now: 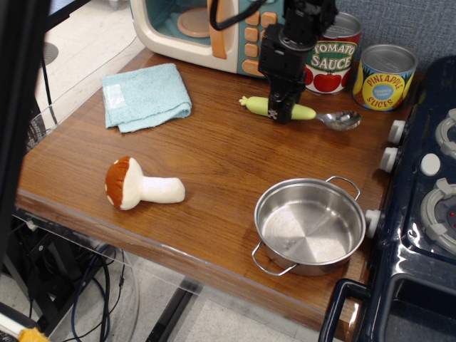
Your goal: Move the yellow spoon so that it rests horizontally in front of the canned goods.
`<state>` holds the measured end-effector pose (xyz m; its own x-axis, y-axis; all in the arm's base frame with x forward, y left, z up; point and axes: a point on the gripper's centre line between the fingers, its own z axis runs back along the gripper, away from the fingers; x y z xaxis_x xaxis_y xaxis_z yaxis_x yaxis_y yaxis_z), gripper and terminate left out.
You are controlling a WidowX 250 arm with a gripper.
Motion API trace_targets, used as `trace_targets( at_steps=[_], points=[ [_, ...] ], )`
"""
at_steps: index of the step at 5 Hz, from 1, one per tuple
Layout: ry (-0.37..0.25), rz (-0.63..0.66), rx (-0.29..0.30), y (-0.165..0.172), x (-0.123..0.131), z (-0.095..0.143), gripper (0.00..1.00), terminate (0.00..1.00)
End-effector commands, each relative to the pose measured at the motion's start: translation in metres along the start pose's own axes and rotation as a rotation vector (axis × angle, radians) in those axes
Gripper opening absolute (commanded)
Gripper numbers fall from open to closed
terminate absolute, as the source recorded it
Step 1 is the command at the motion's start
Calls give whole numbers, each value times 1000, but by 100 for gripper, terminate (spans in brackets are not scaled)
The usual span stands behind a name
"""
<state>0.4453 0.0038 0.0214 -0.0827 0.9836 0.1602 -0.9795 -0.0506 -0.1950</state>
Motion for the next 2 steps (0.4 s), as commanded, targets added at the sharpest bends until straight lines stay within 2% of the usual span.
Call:
trace_targets(
  at_steps=[1,2],
  points=[
    [1,-51,-50,-14,-1,11,0,0],
    [16,-37,-49,-12,2,15,100,0]
  ],
)
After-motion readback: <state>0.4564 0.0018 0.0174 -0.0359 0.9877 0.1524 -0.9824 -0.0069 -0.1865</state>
